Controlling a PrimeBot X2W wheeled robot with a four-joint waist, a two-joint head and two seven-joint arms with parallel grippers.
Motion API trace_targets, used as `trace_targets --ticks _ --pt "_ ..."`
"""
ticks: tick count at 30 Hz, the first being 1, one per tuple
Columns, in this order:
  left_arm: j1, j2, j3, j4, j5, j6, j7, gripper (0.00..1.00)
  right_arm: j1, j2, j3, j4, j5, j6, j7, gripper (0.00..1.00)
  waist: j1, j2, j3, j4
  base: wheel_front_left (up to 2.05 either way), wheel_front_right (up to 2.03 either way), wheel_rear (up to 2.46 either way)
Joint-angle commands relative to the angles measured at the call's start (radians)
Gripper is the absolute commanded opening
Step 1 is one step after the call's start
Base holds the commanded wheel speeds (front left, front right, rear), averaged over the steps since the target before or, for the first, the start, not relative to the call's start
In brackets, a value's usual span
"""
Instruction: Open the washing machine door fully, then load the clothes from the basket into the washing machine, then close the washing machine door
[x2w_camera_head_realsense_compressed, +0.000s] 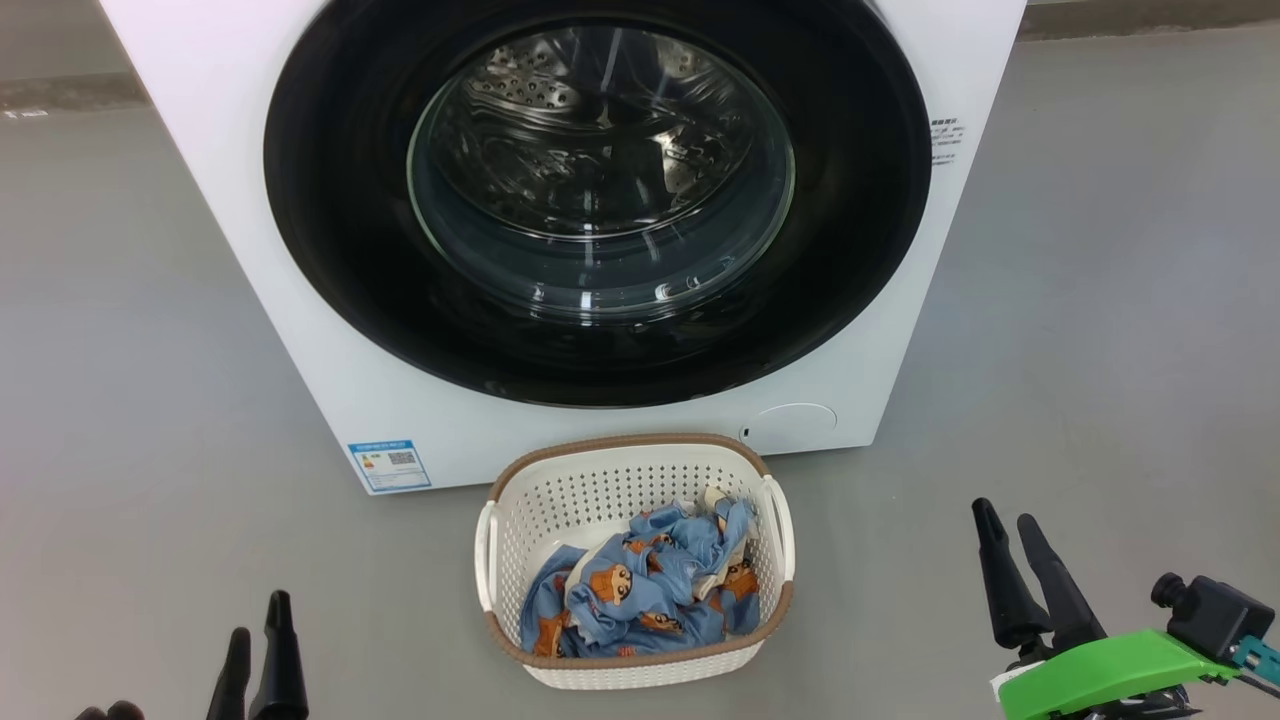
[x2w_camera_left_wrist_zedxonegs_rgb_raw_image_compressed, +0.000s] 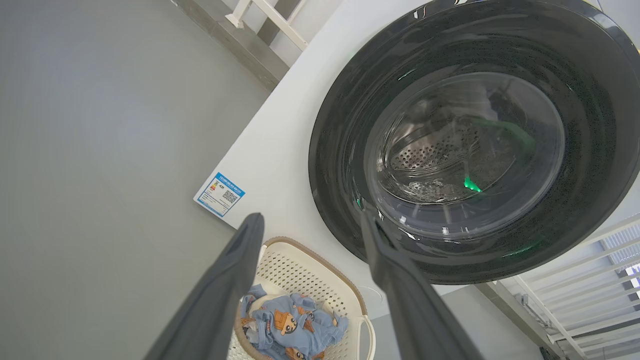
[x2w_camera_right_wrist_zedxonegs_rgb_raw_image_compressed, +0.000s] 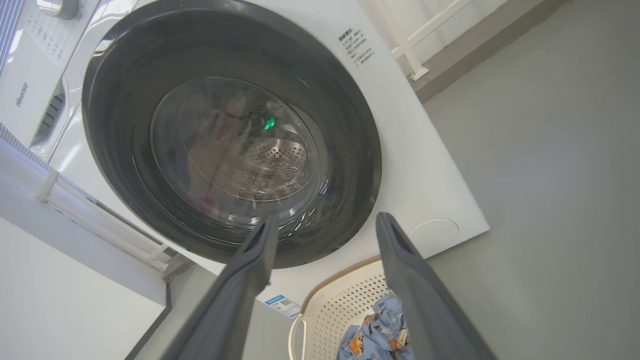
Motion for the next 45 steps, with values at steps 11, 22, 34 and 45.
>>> trace_targets --ticks 11,22,34,45 --pt "-0.036 0.042 0.023 -0.023 0.263 -0.008 -0.043 1.0 -0.05 -0.053 0.075 -0.027 -0.214 -0.001 -0.045 1.0 -0.0001 0.0 0.004 0.001 0.0 0.0 0.0" --pt "-0.027 0.046 0.047 -0.026 0.486 -0.009 -0.076 1.0 -0.06 -0.076 0.099 -0.009 -0.373 -0.001 -0.077 1.0 -0.0001 0.0 0.008 0.002 0.0 0.0 0.0" --pt "-0.022 0.055 0.061 -0.019 0.656 -0.011 -0.111 1.0 -0.061 -0.087 0.084 0.007 -0.521 -0.001 -0.112 1.0 -0.0001 0.0 0.014 0.009 0.0 0.0 0.0" --pt "-0.022 0.058 0.084 -0.029 0.792 -0.012 -0.143 1.0 -0.057 -0.082 0.075 0.016 -0.649 -0.001 -0.144 1.0 -0.0001 0.0 0.018 0.01 0.0 0.0 0.0"
